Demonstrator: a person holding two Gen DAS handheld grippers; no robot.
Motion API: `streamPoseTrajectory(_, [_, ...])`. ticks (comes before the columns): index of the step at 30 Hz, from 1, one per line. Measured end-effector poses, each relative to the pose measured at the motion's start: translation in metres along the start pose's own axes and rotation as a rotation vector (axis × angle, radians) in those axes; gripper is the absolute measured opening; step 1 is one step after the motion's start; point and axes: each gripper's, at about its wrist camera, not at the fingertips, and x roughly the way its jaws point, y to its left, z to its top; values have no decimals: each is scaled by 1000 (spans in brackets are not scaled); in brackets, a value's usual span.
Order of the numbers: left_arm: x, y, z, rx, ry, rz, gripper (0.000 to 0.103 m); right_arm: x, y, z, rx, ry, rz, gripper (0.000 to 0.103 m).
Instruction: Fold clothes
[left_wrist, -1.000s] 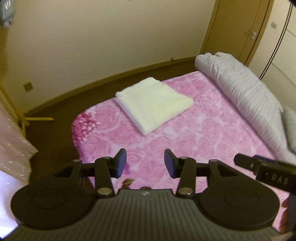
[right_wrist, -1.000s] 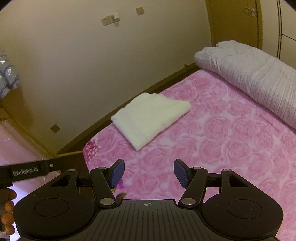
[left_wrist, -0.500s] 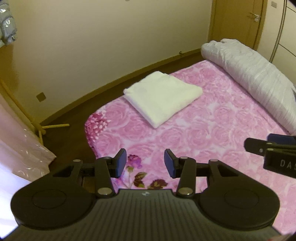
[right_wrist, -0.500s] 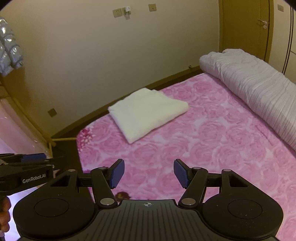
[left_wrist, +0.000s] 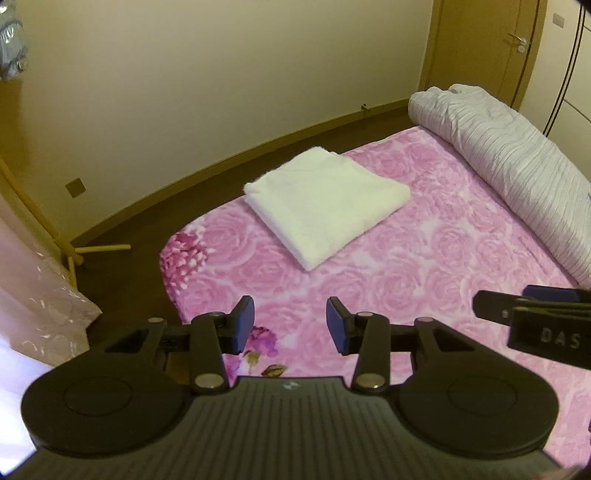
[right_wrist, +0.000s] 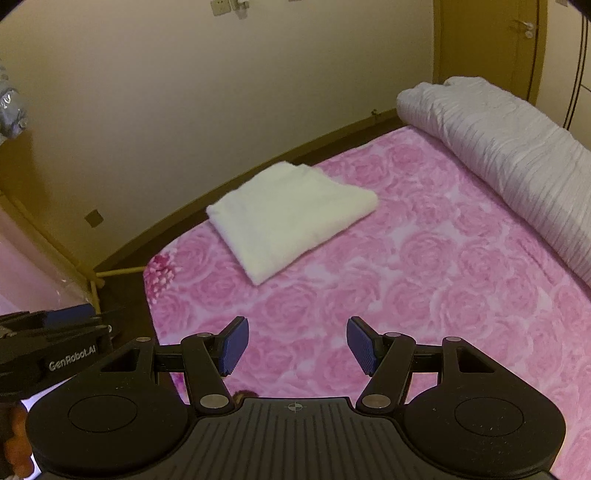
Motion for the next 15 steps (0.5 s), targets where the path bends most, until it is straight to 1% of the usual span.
streamPoseTrajectory(2, [3, 3, 2, -13, 7, -2, 39, 6, 1, 4, -5, 9, 8, 63])
streamPoseTrajectory(15, [24, 8, 6, -50, 37, 44, 39, 47, 6, 25, -37, 76, 57, 63])
